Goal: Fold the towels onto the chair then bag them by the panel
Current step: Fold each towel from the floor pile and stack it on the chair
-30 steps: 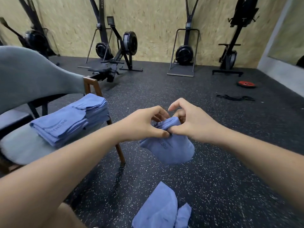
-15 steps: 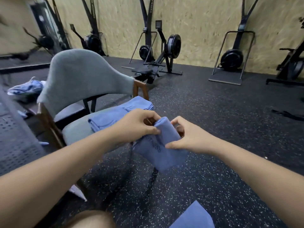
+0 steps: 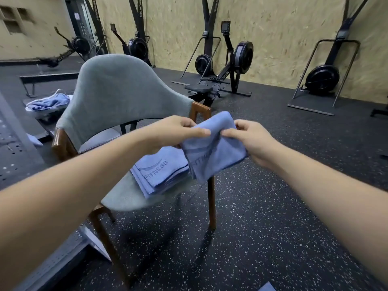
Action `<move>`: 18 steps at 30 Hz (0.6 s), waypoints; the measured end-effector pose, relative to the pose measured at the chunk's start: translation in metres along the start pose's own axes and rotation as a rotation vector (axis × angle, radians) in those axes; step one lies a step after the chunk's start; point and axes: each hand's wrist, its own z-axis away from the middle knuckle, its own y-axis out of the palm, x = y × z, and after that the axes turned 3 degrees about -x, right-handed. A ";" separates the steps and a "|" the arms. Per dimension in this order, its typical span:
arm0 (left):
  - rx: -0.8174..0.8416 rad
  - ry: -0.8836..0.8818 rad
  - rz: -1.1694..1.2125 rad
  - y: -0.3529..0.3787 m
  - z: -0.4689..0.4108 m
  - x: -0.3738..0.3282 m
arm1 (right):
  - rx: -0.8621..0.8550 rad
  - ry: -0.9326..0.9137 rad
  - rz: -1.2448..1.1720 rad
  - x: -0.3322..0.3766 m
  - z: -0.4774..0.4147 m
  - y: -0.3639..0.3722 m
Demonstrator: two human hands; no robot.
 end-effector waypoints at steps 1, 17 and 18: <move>-0.011 -0.014 -0.011 -0.003 -0.013 -0.002 | -0.011 -0.010 0.017 0.004 -0.014 0.003; -0.056 -0.295 0.077 -0.022 -0.128 0.097 | -0.147 0.292 0.099 -0.040 -0.123 0.055; -0.084 -0.254 -0.078 -0.021 -0.129 0.102 | -0.151 0.260 0.219 -0.044 -0.121 0.058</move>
